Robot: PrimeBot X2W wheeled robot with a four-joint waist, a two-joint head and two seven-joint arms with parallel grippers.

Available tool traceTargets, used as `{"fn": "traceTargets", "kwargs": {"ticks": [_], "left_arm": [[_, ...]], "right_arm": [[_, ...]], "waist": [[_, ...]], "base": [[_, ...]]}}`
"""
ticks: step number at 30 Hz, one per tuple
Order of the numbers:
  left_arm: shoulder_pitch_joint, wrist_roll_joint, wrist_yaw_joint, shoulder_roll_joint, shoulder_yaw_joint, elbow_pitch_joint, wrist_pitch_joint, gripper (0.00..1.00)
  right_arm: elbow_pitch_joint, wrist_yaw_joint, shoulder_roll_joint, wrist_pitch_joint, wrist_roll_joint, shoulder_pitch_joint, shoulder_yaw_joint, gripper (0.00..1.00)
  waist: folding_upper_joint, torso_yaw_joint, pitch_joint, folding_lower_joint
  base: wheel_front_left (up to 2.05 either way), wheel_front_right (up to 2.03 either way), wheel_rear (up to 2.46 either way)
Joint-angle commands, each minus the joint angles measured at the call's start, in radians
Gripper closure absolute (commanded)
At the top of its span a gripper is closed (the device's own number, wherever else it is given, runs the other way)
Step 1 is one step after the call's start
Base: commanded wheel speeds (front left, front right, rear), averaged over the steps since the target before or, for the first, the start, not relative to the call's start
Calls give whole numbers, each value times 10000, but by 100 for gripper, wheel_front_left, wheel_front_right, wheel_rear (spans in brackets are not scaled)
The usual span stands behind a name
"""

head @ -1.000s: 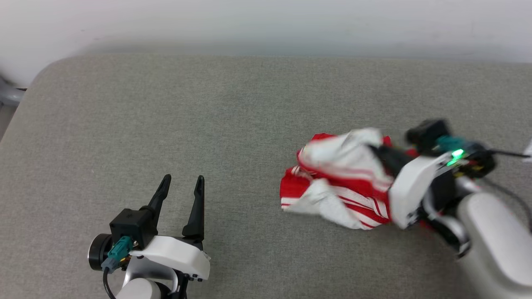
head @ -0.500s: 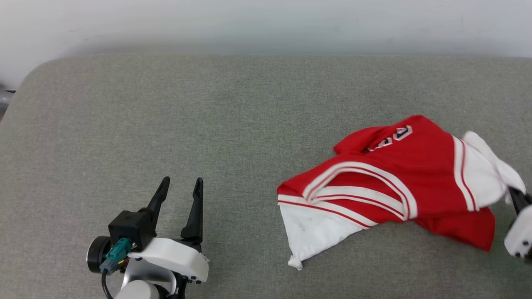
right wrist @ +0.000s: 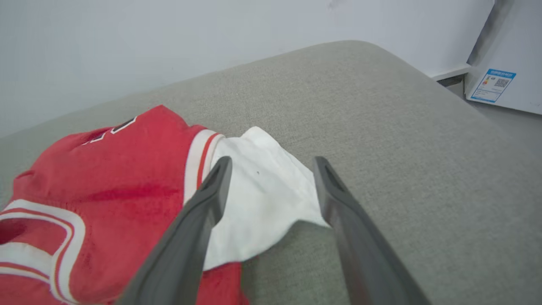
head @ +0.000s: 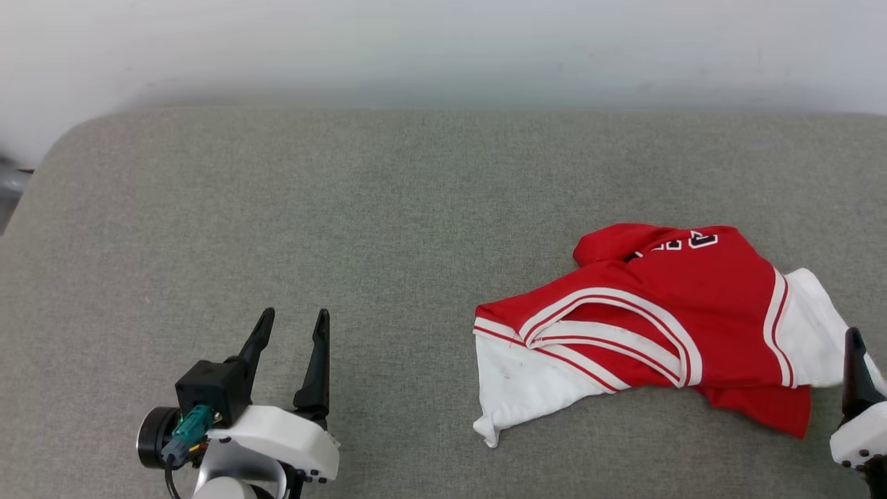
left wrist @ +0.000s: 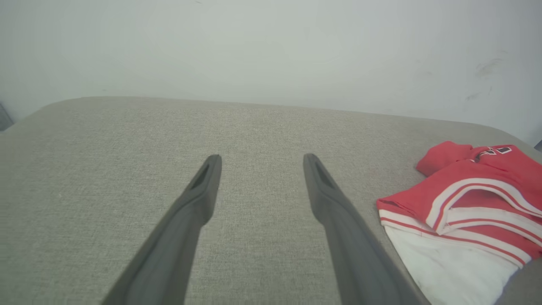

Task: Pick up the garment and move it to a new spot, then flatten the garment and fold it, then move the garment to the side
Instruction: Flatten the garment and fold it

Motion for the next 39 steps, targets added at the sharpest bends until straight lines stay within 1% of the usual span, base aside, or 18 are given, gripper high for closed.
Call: {"fn": "traceTargets", "kwargs": {"ticks": [1, 4, 5, 6, 7, 8, 9, 10, 12, 15, 18, 22, 26, 29, 34, 39], "left_arm": [[124, -21, 50, 56, 9, 8, 6, 0], [264, -80, 105, 96, 23, 8, 40, 0], [378, -87, 146, 148, 37, -2, 81, 0], [378, -87, 146, 148, 37, -2, 81, 0], [443, -101, 170, 208, 28, -15, 129, 0], [443, -101, 170, 208, 28, -15, 129, 0], [485, -109, 170, 286, -15, -32, 262, 0], [485, -109, 170, 286, -15, -32, 262, 0], [447, -185, 80, 311, -106, -92, 500, 0], [156, -372, -251, 376, -428, -209, 1278, 0], [-240, -544, -705, 360, -1041, -316, 2411, 0], [-930, -758, -1368, 308, -1910, -218, 4101, 0], [-1584, -764, -1940, 280, -2667, 21, 5421, 0], [-2080, -705, -2283, 250, -3095, 246, 6183, 0], [-2805, -637, -2889, 216, -3729, 811, 7256, 0], [-3220, -674, -3322, 277, -4328, 1547, 8150, 0]], "right_arm": [[-188, -7, 88, -246, -93, 173, 60, 0], [-745, -7, 233, -798, -352, 437, 378, 0], [-1207, -7, 347, -963, -451, 634, 718, 0], [-1207, -7, 347, -963, -451, 634, 718, 0], [-1655, -7, 444, -1016, -575, 887, 1056, 0], [-1655, -7, 444, -1016, -575, 887, 1056, 0], [-2085, -7, 544, -940, -689, 1171, 1413, 0], [-2085, -7, 544, -940, -689, 1171, 1413, 0], [-2532, -7, 639, -825, -692, 1431, 1786, 0], [-3171, -7, 735, -618, -725, 1817, 2345, 0], [-3774, -7, 784, -407, -778, 2108, 2765, 0], [-4437, -7, 845, -157, -874, 2337, 3091, 0], [-4840, -7, 874, -67, -857, 2288, 3363, 0], [-4946, -7, 892, -95, -782, 2134, 3457, 0], [-4768, -7, 900, -266, -566, 1855, 3578, 0], [-4523, -7, 899, -466, -307, 1629, 3607, 0]], "waist": [[0, -15, -157, 0], [0, -37, -380, 0], [0, -78, -525, 0], [0, -78, -525, 0], [0, -116, -651, 0], [0, -116, -651, 0], [0, -172, -776, 0], [0, -172, -776, 0], [0, -235, -848, 0], [0, -372, -894, 0], [0, -549, -829, 0], [0, -856, -626, 0], [0, -1215, -260, 0], [0, -1426, 97, 0], [0, -1668, 650, 0], [0, -1832, 985, 0]], "base": [[0, 0, 0], [0, 0, 0], [0, 0, 0], [0, 0, 0], [0, 0, 0], [0, 0, 0], [0, 0, 0], [0, 0, 0], [0, 0, 0], [0, 0, 0], [0, 0, 0], [0, 0, 0], [0, 0, 0], [0, 0, 0], [0, 0, 0], [0, 0, 0]]}}
